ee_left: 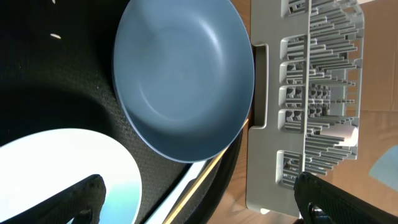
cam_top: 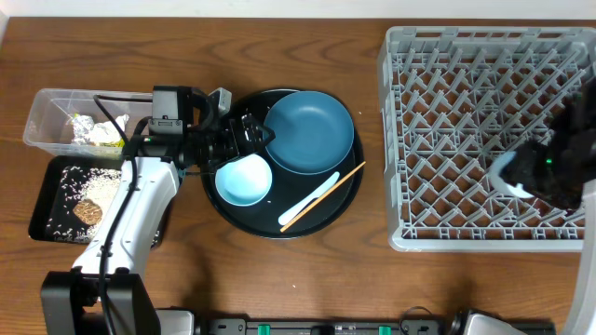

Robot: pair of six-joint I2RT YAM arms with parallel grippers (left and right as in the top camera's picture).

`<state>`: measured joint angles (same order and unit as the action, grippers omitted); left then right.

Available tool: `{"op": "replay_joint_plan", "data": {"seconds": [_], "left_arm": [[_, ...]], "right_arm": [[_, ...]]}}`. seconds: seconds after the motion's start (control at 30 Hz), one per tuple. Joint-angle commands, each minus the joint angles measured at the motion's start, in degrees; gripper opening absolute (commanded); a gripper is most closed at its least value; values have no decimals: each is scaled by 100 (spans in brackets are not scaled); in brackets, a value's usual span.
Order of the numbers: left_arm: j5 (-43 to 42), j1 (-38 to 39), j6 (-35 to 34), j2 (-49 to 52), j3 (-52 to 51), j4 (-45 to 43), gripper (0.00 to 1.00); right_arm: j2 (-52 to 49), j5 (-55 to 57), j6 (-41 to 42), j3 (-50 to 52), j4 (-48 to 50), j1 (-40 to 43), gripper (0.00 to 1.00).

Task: Sort waste into correct bins and load items into the dishwasher rack
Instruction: 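Lower the light-blue cup upside down into the rack's right side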

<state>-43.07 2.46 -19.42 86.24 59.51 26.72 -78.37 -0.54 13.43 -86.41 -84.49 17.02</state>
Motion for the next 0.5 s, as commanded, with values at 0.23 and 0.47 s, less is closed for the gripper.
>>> {"op": "replay_joint_plan", "data": {"seconds": [0.23,0.47], "left_arm": [[52,-15,74,-9,55,4,98],[52,-15,76,-9,55,4,98]], "right_arm": [[-509,166,-44,-96,142,984,1],[-1163,164,-44,-96,267,1189,1]]}}
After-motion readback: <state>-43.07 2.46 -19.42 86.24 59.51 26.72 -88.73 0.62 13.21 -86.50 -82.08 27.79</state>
